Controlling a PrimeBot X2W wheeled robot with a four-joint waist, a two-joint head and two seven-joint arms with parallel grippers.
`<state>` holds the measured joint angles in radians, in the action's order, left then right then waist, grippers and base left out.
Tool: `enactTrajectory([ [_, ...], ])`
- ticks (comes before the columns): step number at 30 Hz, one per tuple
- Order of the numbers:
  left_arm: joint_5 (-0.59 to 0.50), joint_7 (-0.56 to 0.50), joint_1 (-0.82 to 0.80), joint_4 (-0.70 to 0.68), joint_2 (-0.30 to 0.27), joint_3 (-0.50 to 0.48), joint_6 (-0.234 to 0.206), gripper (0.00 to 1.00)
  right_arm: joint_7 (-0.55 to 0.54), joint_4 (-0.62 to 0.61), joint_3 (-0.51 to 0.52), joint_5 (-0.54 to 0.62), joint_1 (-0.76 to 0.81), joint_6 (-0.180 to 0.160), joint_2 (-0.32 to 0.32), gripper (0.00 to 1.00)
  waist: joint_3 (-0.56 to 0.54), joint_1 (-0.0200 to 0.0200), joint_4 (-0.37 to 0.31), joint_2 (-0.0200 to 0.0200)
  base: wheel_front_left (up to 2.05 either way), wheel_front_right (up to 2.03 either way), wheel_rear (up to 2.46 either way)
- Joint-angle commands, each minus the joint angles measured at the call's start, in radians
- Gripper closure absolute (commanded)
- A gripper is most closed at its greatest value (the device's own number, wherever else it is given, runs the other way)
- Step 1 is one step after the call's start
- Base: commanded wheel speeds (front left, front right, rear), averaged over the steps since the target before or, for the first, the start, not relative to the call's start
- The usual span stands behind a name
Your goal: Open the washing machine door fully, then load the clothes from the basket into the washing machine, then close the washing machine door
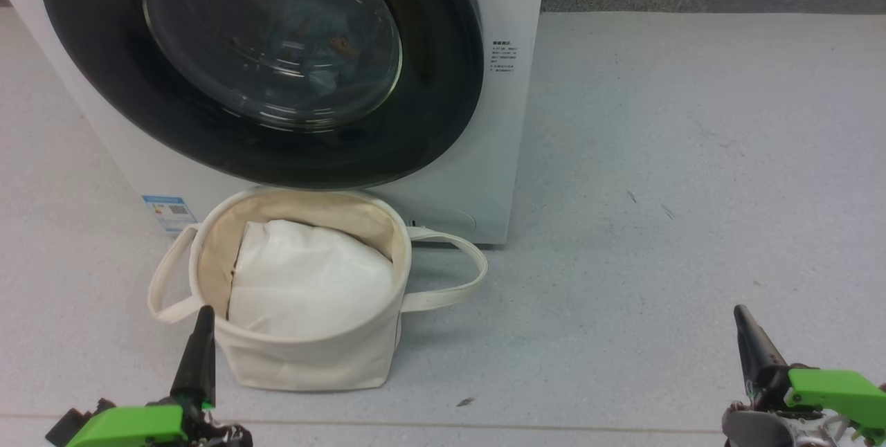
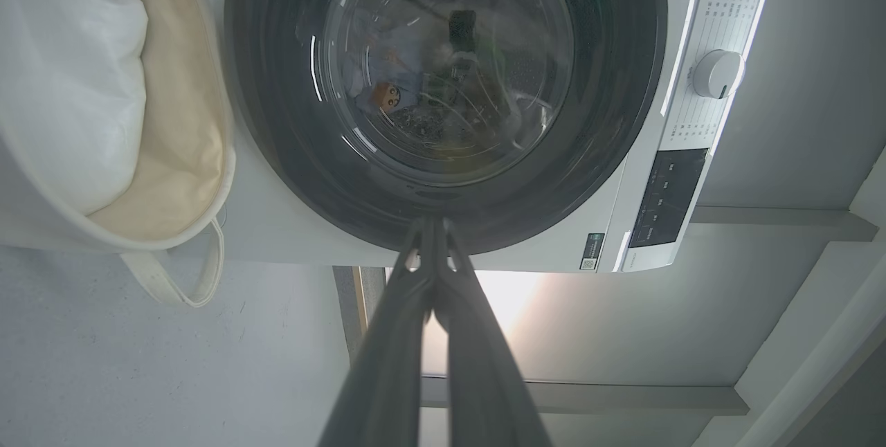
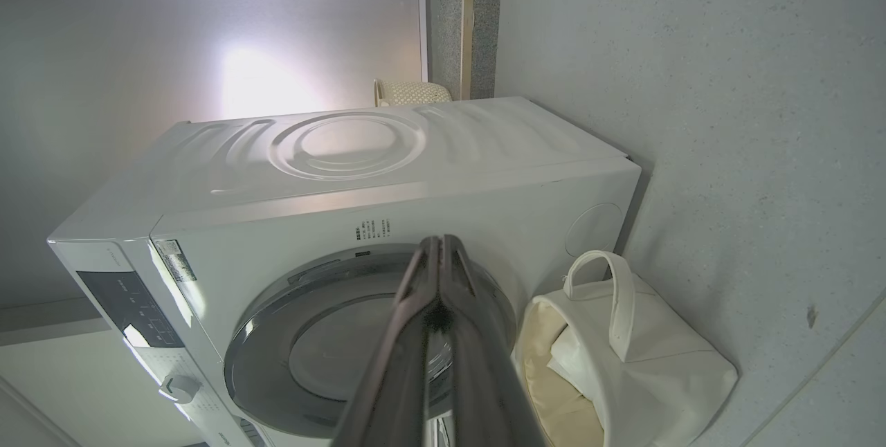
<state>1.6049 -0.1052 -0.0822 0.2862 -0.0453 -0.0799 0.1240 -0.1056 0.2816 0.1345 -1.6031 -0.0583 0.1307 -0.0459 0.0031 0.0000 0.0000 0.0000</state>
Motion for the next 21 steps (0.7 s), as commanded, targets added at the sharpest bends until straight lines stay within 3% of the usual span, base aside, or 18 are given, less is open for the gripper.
enactTrajectory([
  [1,0.004,-0.008,-0.026,-0.041,-0.005,-0.034,0.007,1.0,-0.008,-0.037,-0.021,-0.006,-0.05,0.0,-0.004,1.0,0.0,0.0,0.0,0.0,0.0,0.0,0.0],
  [21,0.004,-0.008,-0.026,-0.041,-0.005,-0.034,0.007,1.0,-0.008,-0.037,-0.021,-0.006,-0.05,0.0,-0.004,1.0,0.0,0.0,0.0,0.0,0.0,0.0,0.0],
])
